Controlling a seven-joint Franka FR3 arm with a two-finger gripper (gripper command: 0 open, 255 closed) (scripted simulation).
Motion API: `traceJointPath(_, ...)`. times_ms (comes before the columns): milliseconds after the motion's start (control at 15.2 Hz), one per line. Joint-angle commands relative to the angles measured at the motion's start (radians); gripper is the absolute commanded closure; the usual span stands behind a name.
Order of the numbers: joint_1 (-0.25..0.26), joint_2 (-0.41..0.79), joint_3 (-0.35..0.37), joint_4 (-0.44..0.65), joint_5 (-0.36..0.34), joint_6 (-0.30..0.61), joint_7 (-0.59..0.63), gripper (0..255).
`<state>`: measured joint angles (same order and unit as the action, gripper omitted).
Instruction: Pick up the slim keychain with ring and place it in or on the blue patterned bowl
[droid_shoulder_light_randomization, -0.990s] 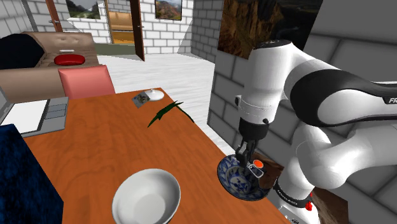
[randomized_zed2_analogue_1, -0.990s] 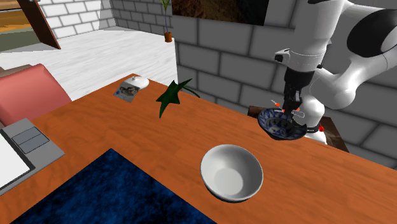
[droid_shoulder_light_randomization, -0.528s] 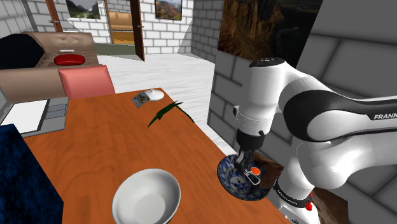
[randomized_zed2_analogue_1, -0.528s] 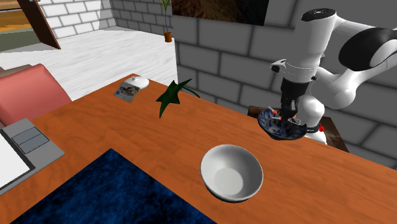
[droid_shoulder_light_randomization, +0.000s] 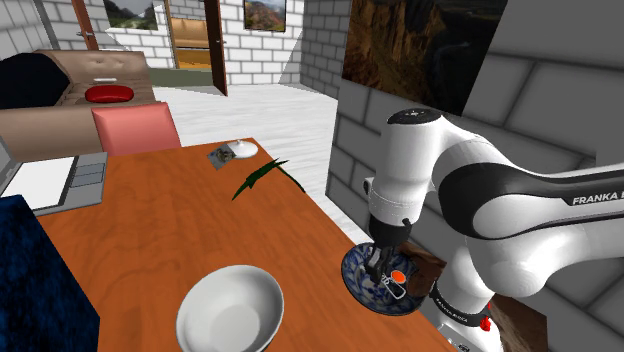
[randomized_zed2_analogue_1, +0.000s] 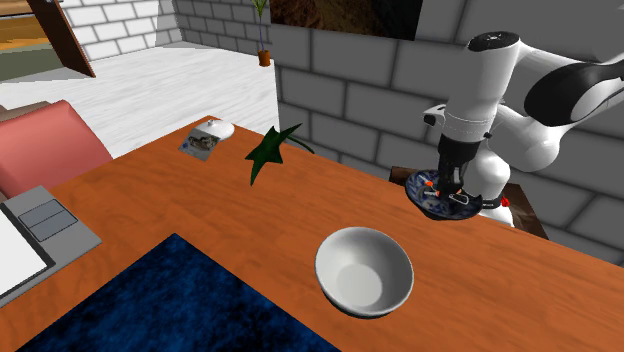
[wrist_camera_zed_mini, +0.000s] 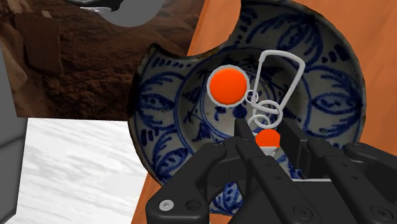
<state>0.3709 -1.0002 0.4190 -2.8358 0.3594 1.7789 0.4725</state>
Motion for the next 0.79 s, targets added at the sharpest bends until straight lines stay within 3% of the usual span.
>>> traceJointPath(0, 0.0, 0.0, 0.0, 0.0, 0.0, 0.001, 0.0, 255)
traceJointPath(198, 0.0, 0.0, 0.0, 0.0, 0.0, 0.001, 0.0, 255)
traceJointPath(264, 0.0, 0.0, 0.0, 0.0, 0.0, 0.001, 0.0, 0)
traceJointPath(594, 0.0, 0.0, 0.0, 0.0, 0.0, 0.001, 0.0, 0)
traceJointPath(726, -0.013, -0.002, -0.023, 0.064, -0.025, -0.064, 0.002, 0)
